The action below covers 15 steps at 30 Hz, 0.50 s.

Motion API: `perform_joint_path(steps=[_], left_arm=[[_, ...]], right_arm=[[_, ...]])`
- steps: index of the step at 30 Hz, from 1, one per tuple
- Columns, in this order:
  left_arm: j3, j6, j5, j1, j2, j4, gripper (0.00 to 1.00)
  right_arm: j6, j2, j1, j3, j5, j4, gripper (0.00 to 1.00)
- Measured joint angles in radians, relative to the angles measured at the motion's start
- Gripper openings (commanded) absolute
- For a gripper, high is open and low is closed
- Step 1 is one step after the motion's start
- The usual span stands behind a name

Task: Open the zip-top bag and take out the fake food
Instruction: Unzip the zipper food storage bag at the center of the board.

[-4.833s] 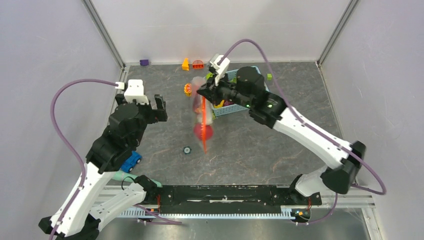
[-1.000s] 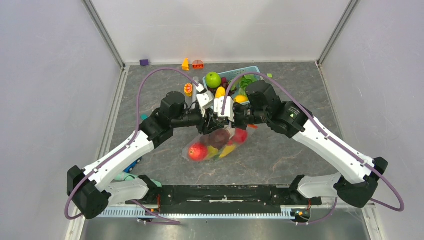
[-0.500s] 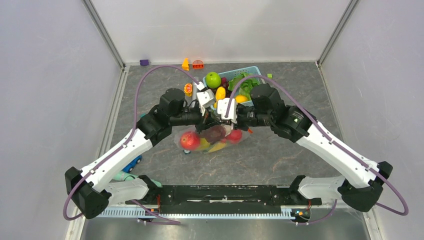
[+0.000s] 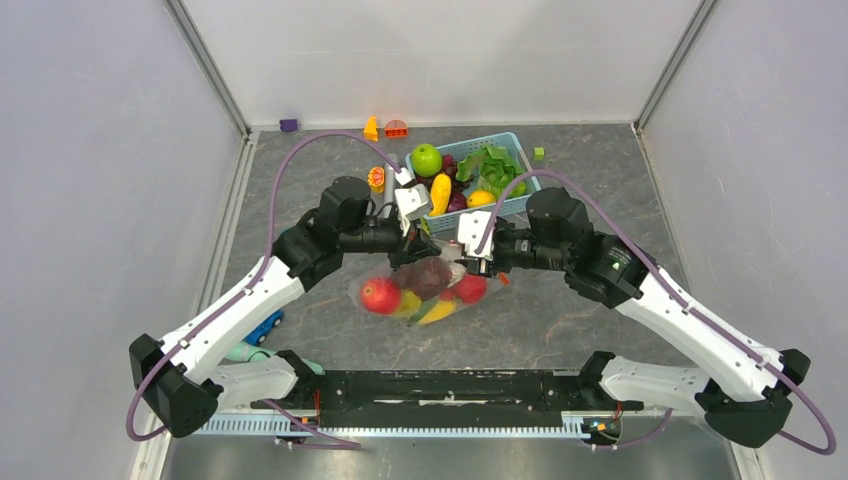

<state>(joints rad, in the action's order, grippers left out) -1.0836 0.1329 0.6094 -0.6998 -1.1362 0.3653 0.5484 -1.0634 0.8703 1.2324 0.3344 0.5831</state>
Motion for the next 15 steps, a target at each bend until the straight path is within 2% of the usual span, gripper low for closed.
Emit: perform_joint_path(steps=[7, 15], left_arm=[[0.010, 0.017, 0.000, 0.000, 0.000, 0.003, 0.02], [0.010, 0.026, 0.004, 0.000, 0.000, 0.003, 0.02]], right_arm=[[-0.006, 0.053, 0.000, -0.074, -0.002, -0.021, 0.67], [-0.023, 0.095, -0.001, -0.088, 0.027, -0.045, 0.64]])
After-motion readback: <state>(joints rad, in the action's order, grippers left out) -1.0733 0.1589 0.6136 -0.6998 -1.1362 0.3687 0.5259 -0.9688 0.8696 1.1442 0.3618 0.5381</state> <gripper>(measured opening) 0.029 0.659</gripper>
